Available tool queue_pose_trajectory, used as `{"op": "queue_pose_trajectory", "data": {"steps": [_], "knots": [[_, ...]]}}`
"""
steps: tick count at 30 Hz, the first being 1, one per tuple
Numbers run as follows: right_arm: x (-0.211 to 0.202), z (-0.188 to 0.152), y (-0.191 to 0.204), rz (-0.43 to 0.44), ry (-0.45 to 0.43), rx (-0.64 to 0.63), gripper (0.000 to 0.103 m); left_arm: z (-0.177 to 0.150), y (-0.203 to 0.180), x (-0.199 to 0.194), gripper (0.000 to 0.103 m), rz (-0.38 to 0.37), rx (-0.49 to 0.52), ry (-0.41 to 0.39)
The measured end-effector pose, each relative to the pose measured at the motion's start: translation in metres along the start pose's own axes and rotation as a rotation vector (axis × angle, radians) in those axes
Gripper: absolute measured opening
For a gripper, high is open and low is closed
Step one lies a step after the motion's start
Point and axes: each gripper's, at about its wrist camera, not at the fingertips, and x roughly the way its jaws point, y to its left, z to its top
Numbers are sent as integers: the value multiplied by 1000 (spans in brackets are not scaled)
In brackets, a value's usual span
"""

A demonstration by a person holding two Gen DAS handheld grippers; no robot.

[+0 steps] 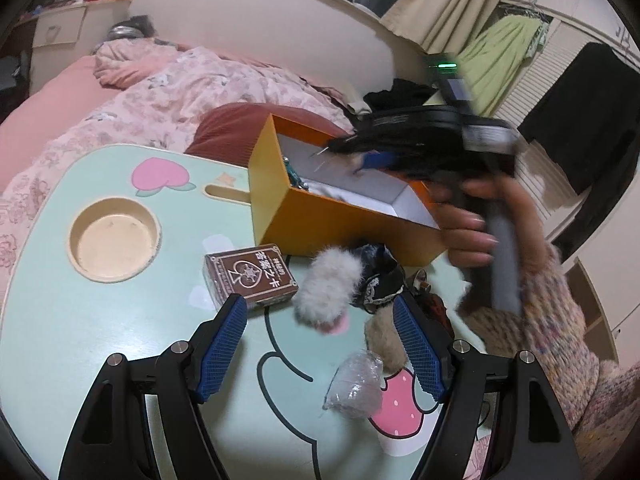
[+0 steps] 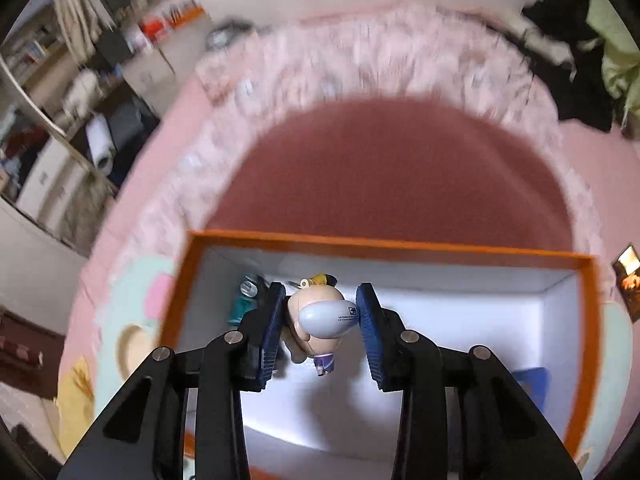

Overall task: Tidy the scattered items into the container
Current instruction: 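Grasp the white-headed figurine in the box with the right tool, set it on the table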

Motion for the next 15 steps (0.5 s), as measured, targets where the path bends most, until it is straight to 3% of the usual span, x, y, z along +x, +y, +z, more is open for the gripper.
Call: {"op": "queue_pose_trajectory", "data": {"steps": [3,6,11,15], "knots": [[-44,-10,5,32,-119,-34,38,2,2,-1,75,10,-5,-4],[-81,-31,7,77,-175,-76,38,3,5,-1,75,14,-14,-5],[-95,-71,7,102,-142,-119,38,3,4,-1,75,22,-13,-2],[-86,-102,3,66,-87,-120,38,3,2,-2,75,19,-9,-3]]}}
